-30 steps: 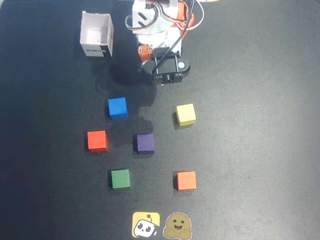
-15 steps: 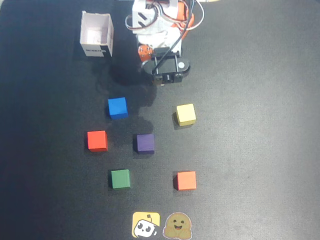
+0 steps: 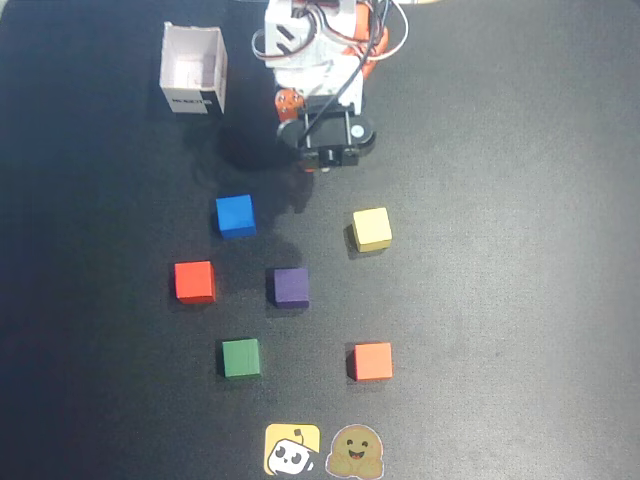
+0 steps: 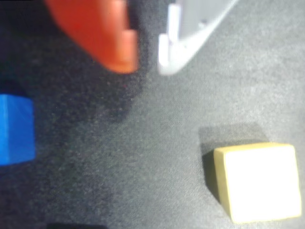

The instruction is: Put the yellow cube on top of the blue cube.

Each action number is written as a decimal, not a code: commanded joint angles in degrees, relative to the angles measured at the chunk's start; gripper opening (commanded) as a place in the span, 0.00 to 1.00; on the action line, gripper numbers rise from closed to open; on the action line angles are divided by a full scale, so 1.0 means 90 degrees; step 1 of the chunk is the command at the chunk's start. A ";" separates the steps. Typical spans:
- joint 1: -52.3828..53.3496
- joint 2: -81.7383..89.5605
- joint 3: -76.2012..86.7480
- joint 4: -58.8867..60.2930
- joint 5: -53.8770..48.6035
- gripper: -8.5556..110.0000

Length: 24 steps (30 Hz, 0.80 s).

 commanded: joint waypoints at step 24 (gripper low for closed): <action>-0.1709 -0.3584 -0.2559 -0.0898 0.1182 0.23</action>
